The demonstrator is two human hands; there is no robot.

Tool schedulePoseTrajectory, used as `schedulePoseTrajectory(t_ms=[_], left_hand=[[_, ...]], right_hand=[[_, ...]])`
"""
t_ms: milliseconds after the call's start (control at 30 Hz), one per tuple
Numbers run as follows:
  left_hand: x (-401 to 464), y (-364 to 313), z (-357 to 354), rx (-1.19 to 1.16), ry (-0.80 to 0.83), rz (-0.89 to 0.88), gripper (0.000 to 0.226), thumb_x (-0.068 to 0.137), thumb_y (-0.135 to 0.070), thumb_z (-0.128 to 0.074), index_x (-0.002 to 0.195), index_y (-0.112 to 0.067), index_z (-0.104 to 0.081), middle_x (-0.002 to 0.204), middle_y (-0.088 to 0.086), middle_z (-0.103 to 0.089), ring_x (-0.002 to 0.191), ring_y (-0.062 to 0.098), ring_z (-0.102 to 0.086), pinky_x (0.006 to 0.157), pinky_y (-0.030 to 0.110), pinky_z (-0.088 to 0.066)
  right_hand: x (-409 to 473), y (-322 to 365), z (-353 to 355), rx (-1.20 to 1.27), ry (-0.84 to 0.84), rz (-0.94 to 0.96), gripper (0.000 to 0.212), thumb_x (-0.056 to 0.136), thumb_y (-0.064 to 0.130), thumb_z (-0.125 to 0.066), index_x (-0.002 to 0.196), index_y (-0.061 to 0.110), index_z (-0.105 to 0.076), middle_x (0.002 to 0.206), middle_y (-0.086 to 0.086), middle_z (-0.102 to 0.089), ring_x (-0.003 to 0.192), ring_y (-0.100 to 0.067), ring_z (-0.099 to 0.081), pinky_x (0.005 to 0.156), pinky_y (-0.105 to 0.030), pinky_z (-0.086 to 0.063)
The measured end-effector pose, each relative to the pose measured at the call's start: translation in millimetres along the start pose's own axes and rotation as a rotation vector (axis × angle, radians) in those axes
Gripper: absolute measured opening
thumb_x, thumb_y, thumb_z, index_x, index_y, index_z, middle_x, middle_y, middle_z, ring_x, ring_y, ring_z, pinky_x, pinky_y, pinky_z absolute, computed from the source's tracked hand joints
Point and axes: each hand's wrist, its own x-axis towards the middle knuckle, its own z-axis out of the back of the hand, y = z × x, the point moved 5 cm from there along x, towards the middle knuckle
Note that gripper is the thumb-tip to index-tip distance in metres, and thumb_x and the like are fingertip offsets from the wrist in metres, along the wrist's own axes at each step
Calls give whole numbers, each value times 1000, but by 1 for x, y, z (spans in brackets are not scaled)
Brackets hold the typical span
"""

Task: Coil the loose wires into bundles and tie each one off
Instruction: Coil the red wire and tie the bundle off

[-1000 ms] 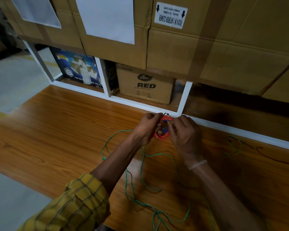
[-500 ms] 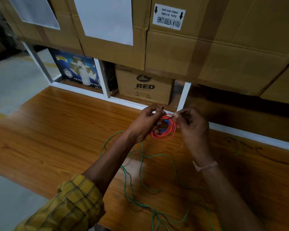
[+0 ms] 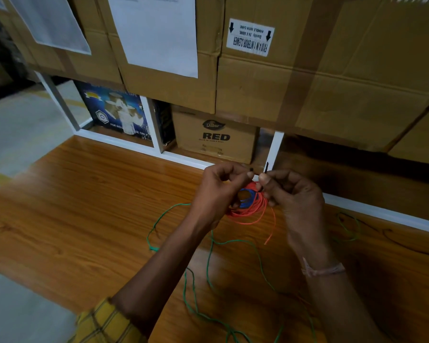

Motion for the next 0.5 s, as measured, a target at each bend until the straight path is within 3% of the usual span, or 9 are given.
schedulePoseTrajectory(t_ms=[233,333,500], left_hand=[[-17,-15,3,-50,-34,-61,13,98,-12,-75,99,-1,-69,95,32,-63,47,11,-52,43,24,-40],[-20,-19,4,-36,-49,-87,12,98,-12,-75,99,-1,-70,95,33,-61,48,11,-53,44,24,-42],[-24,-23,0,-39,-48,-98,10,99,-10,-73,102,-1,-70,89,32,-57,44,15,-50,44,25,-42]], right_hand=[[-17,31,1,-197,10,74,9,94,17,-72,91,15,-80,78,0,-76,72,-4,-69,65,-16,-53],[-21,38,0,-267,-16,103,10,94,14,-72,98,14,-81,83,4,-78,82,-3,-74,73,-16,-57],[-28,53,-2,-424,-78,240,16,91,17,-76,106,19,-80,96,12,-76,90,5,-70,74,-7,-51]])
